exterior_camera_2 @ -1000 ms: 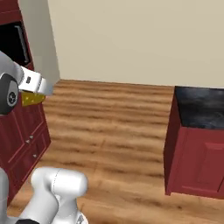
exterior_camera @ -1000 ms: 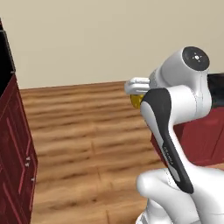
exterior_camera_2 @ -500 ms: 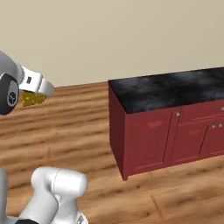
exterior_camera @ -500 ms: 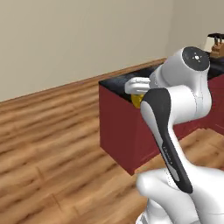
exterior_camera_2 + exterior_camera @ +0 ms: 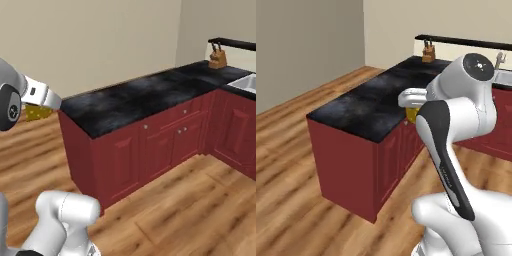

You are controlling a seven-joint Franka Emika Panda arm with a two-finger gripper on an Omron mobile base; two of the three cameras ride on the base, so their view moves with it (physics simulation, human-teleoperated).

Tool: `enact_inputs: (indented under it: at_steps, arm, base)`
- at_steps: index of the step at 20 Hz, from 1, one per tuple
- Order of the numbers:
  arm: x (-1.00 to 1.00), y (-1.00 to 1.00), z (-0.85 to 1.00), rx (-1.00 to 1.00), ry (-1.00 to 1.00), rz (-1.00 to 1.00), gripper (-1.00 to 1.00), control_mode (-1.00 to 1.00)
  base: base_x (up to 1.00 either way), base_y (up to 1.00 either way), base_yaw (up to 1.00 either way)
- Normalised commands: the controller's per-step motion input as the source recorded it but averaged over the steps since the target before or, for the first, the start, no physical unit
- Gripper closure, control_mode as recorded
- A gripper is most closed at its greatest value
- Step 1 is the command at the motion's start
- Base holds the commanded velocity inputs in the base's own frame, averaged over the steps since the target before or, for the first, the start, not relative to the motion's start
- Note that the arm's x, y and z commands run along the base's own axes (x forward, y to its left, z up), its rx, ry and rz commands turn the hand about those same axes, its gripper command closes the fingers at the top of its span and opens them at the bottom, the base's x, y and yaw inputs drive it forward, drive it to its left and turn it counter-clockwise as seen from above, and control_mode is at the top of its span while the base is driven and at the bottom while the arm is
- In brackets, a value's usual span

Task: Retrieve the sausage and cheese from the fridge and place them on the cutting board on the counter.

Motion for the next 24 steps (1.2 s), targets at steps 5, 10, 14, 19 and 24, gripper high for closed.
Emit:
enact_inputs:
  at_steps: [5, 10, 14, 19, 24]
  arm:
    - [0.00, 0.00, 0.00, 0.00, 0.00, 0.00, 1.00, 1.00]
    - [0.00, 0.00, 0.00, 0.00, 0.00, 0.00, 1.00, 1.00]
    - [0.00, 0.00, 0.00, 0.00, 0.00, 0.00, 1.00, 1.00]
    - [0.00, 0.00, 0.00, 0.00, 0.00, 0.00, 1.00, 1.00]
    - [0.00, 0.00, 0.00, 0.00, 0.00, 0.00, 1.00, 1.00]
  base:
    - [0.48, 0.31, -0.57]
    - [0.15, 0.89, -0.48]
    - [0.00, 1.00, -0.40]
    - [0.00, 1.00, -0.34]
    - [0.00, 1.00, -0.35]
